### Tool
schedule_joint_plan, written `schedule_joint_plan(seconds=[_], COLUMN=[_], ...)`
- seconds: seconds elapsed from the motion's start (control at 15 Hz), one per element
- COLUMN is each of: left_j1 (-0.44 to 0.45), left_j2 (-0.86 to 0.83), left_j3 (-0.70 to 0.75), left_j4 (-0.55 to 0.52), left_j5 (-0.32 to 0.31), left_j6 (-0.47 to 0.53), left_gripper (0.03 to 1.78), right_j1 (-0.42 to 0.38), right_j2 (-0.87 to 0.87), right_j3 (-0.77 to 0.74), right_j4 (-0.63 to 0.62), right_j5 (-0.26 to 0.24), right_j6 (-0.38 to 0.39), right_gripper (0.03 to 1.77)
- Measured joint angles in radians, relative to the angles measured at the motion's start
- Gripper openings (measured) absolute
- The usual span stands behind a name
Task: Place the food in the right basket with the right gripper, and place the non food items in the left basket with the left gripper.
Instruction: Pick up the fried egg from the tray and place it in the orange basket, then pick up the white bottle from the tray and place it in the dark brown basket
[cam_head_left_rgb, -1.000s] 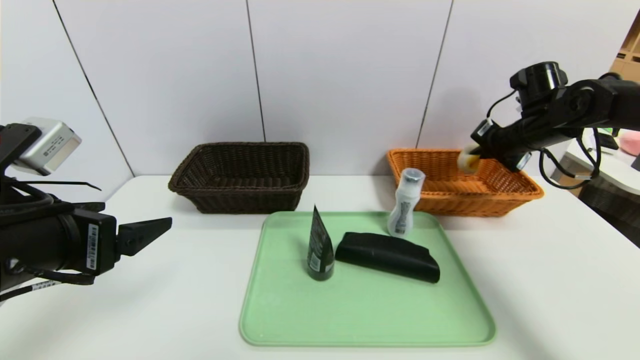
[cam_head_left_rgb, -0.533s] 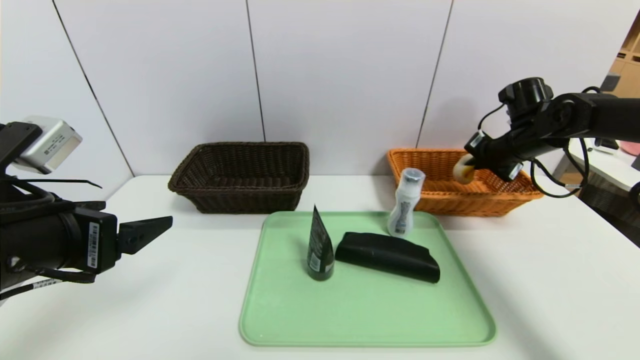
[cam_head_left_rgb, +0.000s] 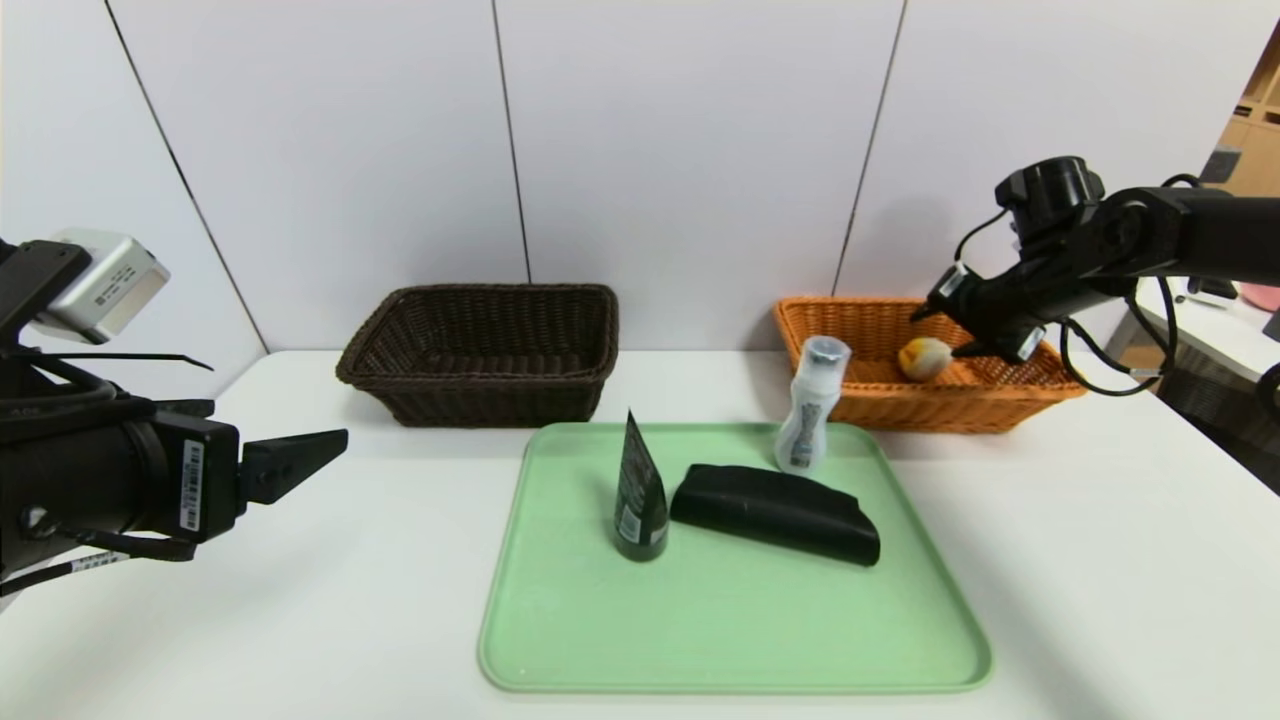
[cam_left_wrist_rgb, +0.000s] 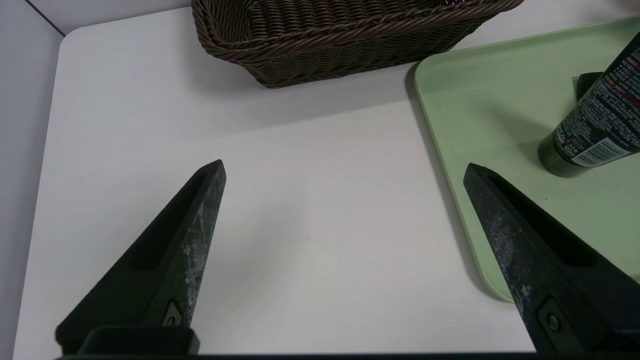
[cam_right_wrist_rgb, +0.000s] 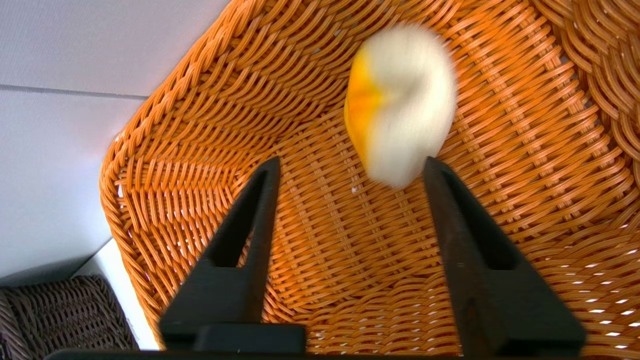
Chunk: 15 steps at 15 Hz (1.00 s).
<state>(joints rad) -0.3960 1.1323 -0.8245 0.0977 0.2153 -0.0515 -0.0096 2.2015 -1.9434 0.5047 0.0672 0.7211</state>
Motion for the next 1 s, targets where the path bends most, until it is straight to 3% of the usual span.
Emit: schedule_joint_plan(seconds=[0.27, 0.47, 0.87, 1.0], left_j1=[0.0, 0.0, 0.014, 0.027], left_j2=[0.002, -0.001, -0.019, -0.023], left_j3=[-0.003, -0.01, -0.03, -0.034], left_j4=[0.0, 0.0, -0.007, -0.007], left_j5=[0.001, 0.005, 0.101, 0.104], left_j6=[0.0, 0.0, 0.073, 0.078], left_gripper=[1.69, 1.69, 1.69, 1.69], right_j1=[0.01, 0.06, 0.136, 0.141], right_j2=[-0.014, -0.05, -0.161, -0.199], right_j3=[-0.001, -0.002, -0.001, 0.0], right_j4=[-0.002, 0.004, 0.012, 0.027], right_j5=[0.0, -0.013, -0.085, -0.109], right_j6=[-0.002, -0.017, -0.123, -0.172], right_gripper=[1.34, 1.45, 1.59, 1.62])
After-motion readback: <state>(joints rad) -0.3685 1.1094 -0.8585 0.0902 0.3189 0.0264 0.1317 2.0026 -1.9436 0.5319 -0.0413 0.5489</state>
